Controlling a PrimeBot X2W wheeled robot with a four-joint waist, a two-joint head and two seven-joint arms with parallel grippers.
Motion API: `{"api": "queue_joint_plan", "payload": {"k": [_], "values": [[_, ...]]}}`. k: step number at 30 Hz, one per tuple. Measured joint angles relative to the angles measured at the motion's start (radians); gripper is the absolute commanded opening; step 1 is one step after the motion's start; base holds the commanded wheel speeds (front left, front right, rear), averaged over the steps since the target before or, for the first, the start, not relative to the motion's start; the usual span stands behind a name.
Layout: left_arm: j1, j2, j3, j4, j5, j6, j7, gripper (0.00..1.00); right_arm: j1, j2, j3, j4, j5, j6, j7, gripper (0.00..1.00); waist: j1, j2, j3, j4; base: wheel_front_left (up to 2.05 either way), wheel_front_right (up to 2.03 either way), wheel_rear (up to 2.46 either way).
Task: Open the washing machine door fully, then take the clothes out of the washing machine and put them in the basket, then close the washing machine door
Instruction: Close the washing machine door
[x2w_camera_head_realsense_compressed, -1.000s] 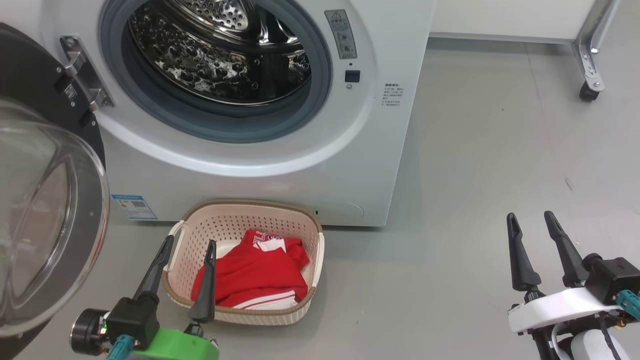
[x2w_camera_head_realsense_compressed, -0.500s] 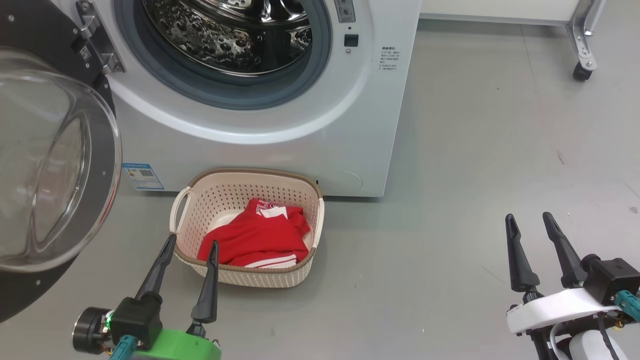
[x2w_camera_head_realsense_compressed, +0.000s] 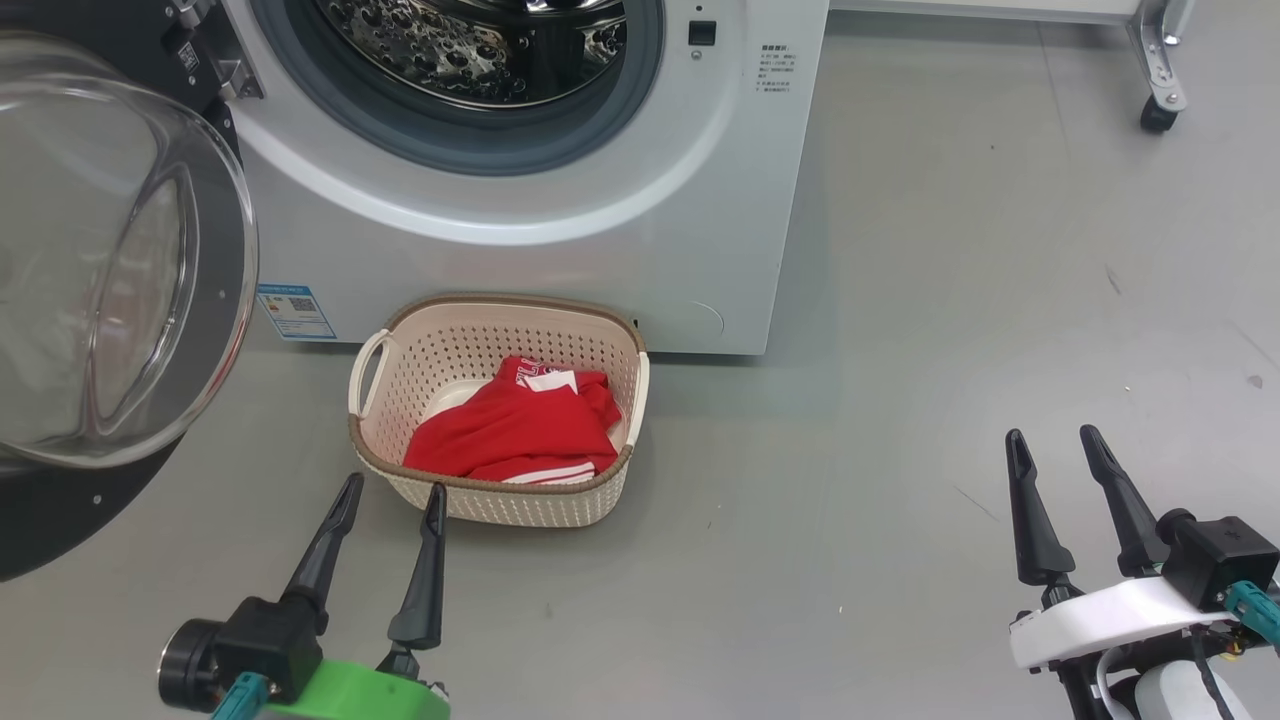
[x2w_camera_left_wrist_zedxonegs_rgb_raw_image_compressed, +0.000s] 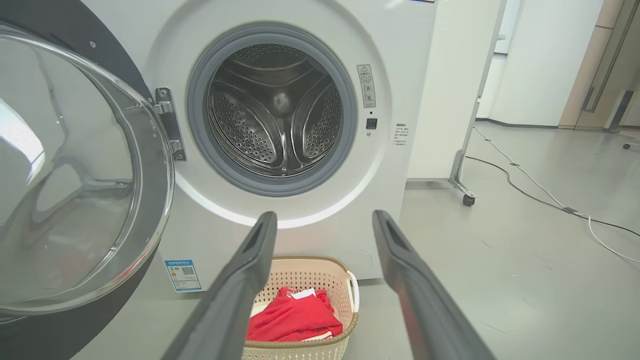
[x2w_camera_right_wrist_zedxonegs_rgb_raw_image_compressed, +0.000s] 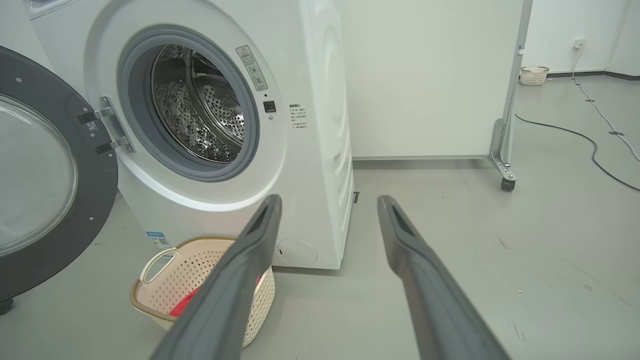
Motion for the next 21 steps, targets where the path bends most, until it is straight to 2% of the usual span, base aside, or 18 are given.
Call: {"api": "queue_joint_plan", "payload": {"k": [11,21], "values": [[0.001,0.000,0.002,-0.009,0.012,0.000,0.000,1.00,0.000,-0.001,0.007,0.000,0.000,0.000,0.000,1.00,0.0000,0.0000,0.007,0.001,-0.41,0.41,0.00],[0.001,0.001,0.011,-0.014,0.036,0.002,0.000,1.00,0.000,-0.005,0.003,0.000,0.000,0.000,0.000,1.00,0.0000,0.0000,0.014,0.004,-0.08,0.08,0.00]]}}
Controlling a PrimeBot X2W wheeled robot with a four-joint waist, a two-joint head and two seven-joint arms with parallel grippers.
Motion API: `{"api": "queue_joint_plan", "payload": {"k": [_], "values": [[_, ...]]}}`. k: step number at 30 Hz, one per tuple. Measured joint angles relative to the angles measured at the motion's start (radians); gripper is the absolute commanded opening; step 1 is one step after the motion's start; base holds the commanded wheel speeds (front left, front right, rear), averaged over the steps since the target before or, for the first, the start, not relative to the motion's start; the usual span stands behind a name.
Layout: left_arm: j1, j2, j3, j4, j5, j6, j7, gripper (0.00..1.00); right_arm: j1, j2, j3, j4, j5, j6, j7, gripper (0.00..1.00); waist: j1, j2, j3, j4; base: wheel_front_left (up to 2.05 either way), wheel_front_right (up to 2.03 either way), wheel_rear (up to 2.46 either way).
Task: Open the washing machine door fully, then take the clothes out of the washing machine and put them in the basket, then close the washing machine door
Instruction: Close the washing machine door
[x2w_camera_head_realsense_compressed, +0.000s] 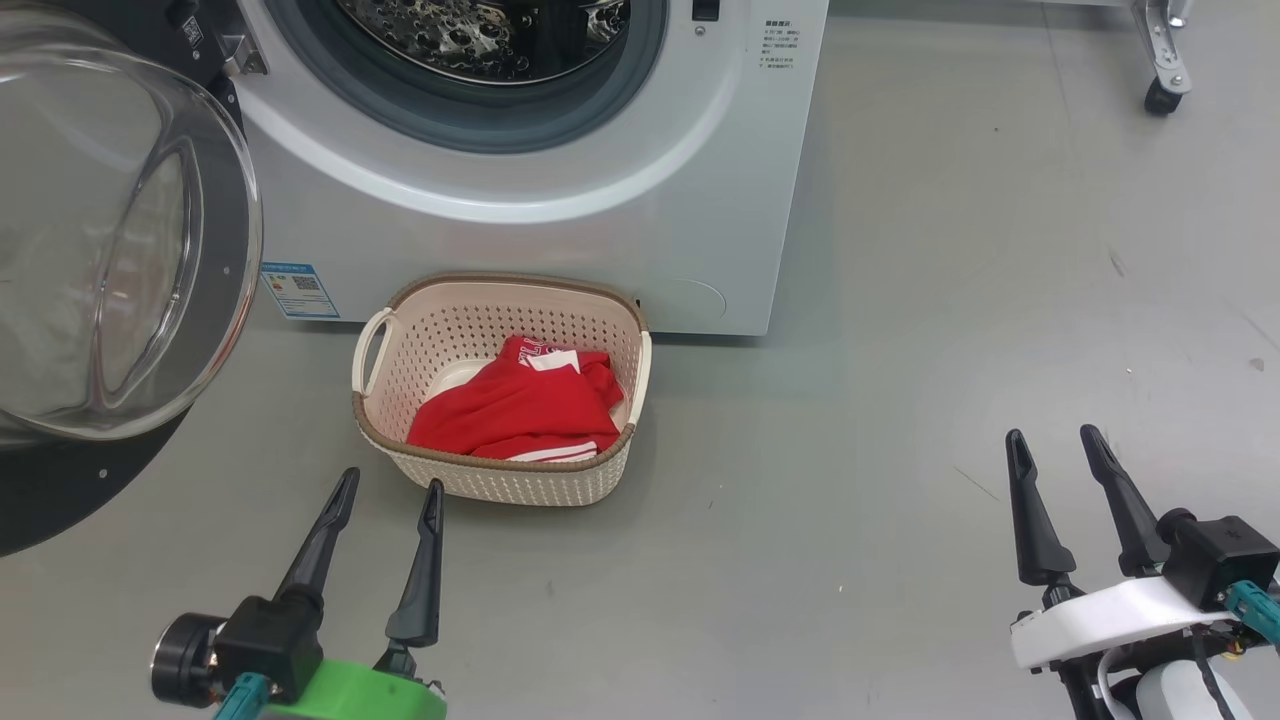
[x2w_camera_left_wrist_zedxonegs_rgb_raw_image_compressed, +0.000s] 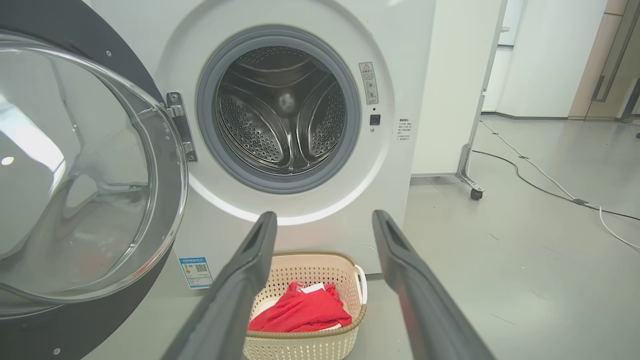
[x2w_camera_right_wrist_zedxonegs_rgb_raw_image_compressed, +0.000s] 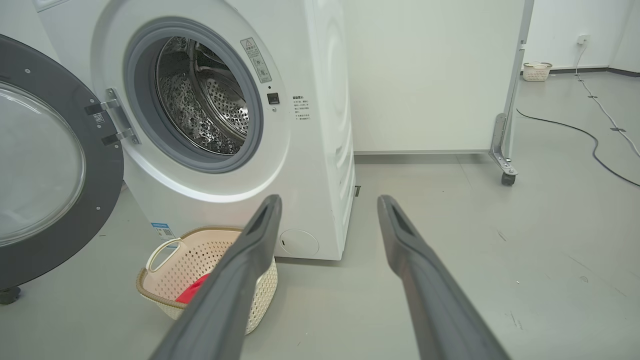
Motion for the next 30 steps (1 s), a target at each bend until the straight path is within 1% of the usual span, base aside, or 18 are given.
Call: {"api": "queue_joint_plan", "payload": {"k": [30], "values": [[0.000,0.000,-0.004,-0.003,0.005,0.005,0.000,1.00,0.000,0.000,-0.004,0.000,0.000,0.000,0.000,1.00,0.0000,0.0000,0.007,0.007,0.00,0.00,0.00]]}}
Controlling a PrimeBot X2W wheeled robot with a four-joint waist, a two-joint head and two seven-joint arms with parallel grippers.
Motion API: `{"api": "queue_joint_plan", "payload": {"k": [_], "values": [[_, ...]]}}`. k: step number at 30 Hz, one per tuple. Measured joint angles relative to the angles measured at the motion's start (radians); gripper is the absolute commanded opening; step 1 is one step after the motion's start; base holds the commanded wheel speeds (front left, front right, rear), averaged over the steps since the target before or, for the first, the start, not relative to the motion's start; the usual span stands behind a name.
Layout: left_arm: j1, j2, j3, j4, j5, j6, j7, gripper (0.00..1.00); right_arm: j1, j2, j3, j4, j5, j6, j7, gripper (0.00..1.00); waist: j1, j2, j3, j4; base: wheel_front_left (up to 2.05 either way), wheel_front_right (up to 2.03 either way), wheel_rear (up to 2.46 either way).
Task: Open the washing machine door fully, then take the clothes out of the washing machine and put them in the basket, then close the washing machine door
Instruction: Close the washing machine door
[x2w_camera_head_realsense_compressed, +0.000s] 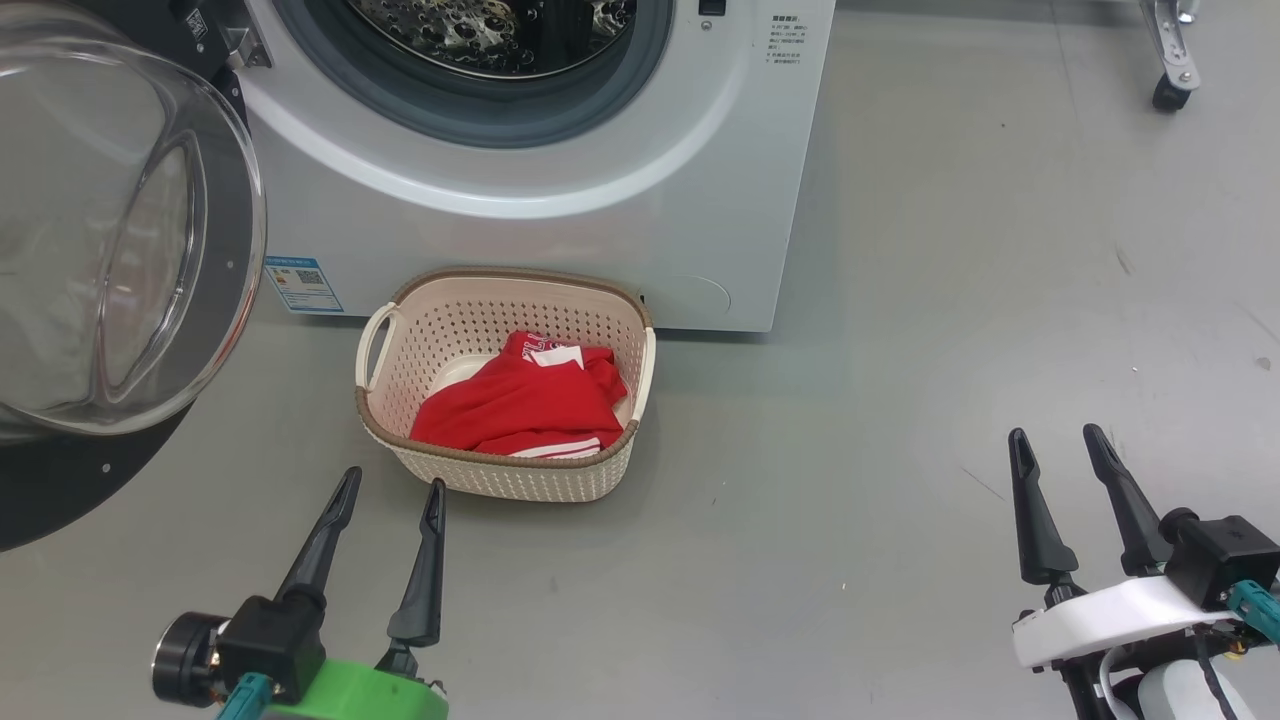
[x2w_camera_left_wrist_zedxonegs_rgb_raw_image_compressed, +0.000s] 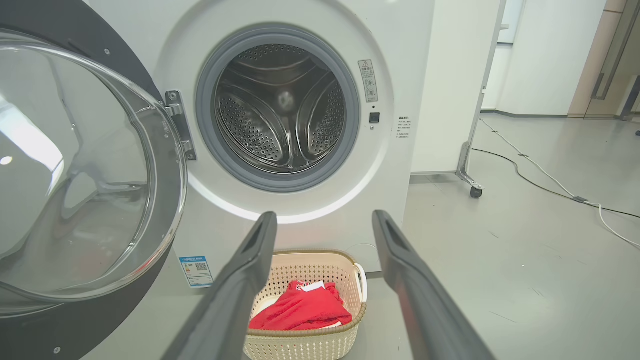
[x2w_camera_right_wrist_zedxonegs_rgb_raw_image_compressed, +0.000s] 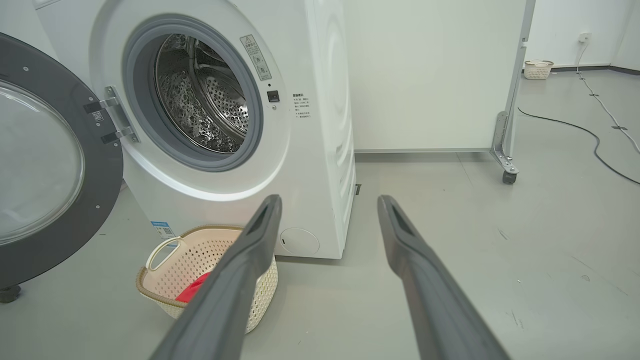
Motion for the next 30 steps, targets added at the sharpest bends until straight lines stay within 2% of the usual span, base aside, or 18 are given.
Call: {"api": "queue_joint_plan", "payload": {"k": [7,14,30], "values": [[0.000,0.000,-0.014,0.004,0.000,0.000,0.000,1.00,0.000,0.000,-0.013,-0.001,0.000,0.000,0.000,1.00,0.0000,0.0000,0.001,0.005,0.00,0.00,0.00],[-0.001,0.000,-0.033,0.010,0.000,0.003,0.000,1.00,0.001,-0.005,-0.020,-0.017,0.000,0.000,0.000,1.00,0.0000,0.0000,0.009,0.040,0.00,0.00,0.00],[0.007,0.000,-0.013,-0.021,-0.028,0.078,0.000,1.00,-0.002,-0.038,0.072,-0.048,0.000,0.000,0.000,1.00,0.0000,0.0000,0.039,0.202,0.00,0.00,0.00]]}}
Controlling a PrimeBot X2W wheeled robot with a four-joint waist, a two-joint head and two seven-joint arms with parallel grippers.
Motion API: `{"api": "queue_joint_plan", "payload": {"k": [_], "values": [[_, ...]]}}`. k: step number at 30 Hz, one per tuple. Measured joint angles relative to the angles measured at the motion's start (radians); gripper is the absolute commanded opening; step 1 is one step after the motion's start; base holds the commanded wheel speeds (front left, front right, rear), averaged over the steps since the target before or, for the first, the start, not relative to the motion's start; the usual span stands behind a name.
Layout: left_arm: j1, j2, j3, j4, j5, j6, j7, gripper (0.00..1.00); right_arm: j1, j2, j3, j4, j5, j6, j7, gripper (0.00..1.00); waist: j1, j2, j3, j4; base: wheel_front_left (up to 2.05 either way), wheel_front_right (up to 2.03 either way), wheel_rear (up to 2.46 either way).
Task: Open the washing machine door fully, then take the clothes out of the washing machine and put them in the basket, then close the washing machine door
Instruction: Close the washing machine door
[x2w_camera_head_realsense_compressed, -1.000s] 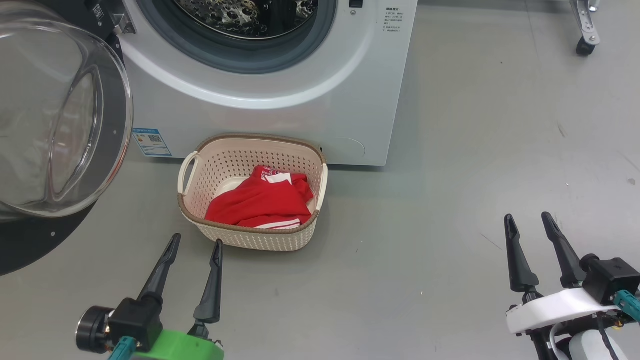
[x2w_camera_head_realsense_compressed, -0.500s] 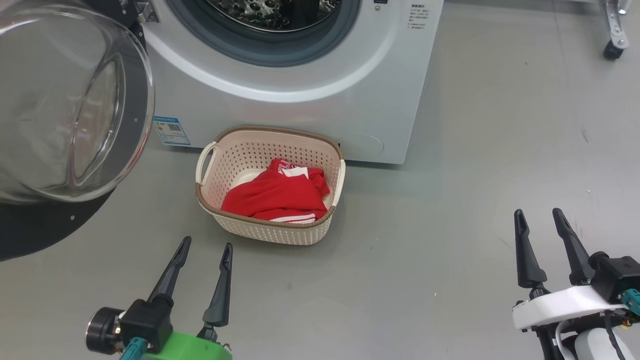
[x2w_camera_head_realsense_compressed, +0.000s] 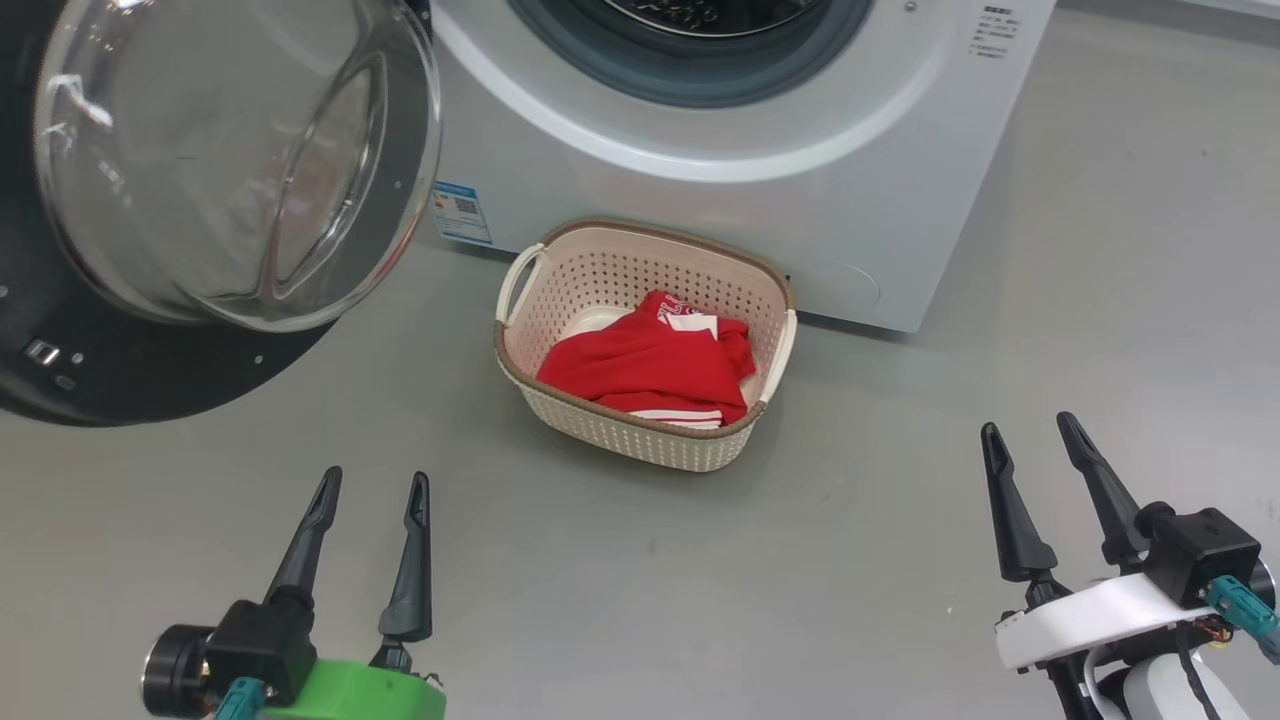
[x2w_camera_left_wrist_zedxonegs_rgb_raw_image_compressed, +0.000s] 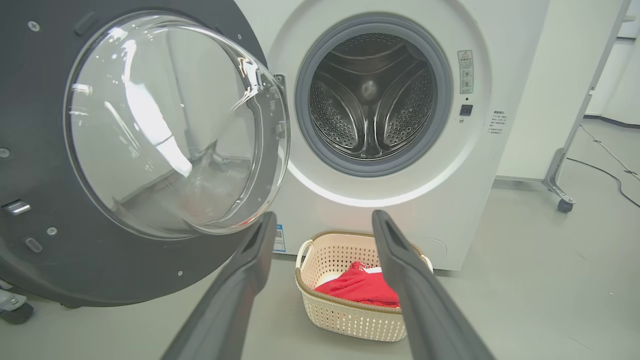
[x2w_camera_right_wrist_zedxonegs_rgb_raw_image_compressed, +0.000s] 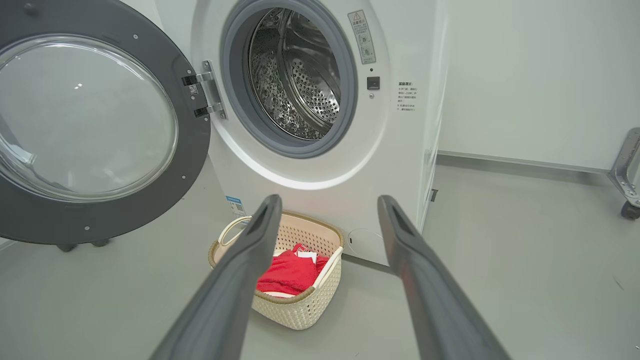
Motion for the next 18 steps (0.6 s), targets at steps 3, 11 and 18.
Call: {"api": "queue_joint_plan", "payload": {"k": [3,11,18], "values": [[0.018,0.000,0.007,-0.017,-0.001,0.014,0.000,1.00,-0.009,-0.004,0.015,0.000,0.000,0.000,0.000,1.00,0.0000,0.0000,0.003,0.048,0.00,0.00,0.00],[0.033,0.000,0.012,-0.030,0.000,0.021,0.000,1.00,-0.019,-0.002,0.029,-0.001,0.002,0.000,0.000,1.00,0.0000,0.0000,-0.001,0.132,0.00,0.00,0.00],[0.036,0.000,0.006,-0.031,0.003,0.021,0.000,1.00,-0.019,0.001,0.030,-0.001,0.002,0.000,0.000,1.00,0.0000,0.0000,-0.015,0.215,0.00,0.00,0.00]]}}
